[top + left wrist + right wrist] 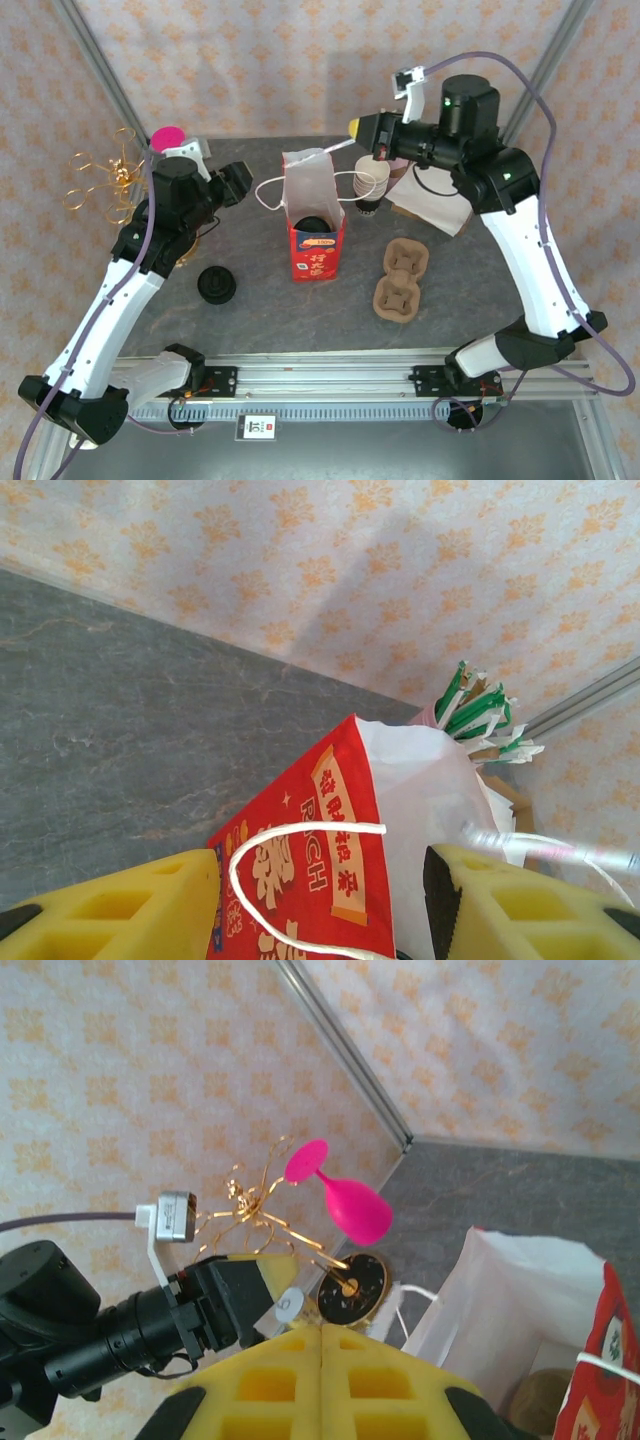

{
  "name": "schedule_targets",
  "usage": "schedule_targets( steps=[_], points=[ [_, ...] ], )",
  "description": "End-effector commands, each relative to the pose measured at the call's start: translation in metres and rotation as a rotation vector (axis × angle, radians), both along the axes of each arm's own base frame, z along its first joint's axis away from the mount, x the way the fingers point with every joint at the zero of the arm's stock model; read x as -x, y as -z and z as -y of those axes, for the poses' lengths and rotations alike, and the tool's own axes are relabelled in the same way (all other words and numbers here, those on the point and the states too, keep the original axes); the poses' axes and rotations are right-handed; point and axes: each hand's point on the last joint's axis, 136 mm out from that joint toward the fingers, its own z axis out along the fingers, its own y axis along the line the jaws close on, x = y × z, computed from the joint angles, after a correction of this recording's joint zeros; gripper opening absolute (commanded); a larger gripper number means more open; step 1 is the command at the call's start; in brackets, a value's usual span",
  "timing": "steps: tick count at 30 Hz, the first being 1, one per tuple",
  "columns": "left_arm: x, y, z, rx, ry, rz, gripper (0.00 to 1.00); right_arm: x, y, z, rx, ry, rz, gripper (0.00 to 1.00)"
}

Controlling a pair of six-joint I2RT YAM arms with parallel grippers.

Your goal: Pack the takeout coffee

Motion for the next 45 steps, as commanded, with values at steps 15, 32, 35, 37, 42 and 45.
schedule_targets(
  steps=[15, 32, 35, 37, 42, 45],
  points=[
    [-0.002, 0.003, -0.003, 0.003, -0.012, -0.003, 0.58, -0.038, 0.055, -0.016, 0.161, 0.092, -0.044, 0.00],
    [-0.007, -0.007, 0.036, 0.044, 0.137, -0.002, 0.59, -0.101, 0.102, 0.083, 0.145, 0.428, -0.283, 0.67],
    [-0.006, -0.010, 0.050, 0.027, 0.176, 0.001, 0.59, -0.100, 0.142, 0.153, 0.121, 0.614, -0.404, 0.67],
    [-0.006, -0.012, 0.058, 0.006, 0.197, -0.003, 0.59, -0.092, 0.171, 0.191, 0.097, 0.715, -0.484, 0.68],
    [-0.007, -0.012, 0.081, -0.027, 0.257, -0.004, 0.59, -0.064, 0.247, 0.277, 0.044, 0.965, -0.635, 0.68],
    [-0.008, -0.008, 0.092, -0.039, 0.294, -0.011, 0.59, -0.057, 0.281, 0.294, -0.012, 1.002, -0.681, 0.63]
  ],
)
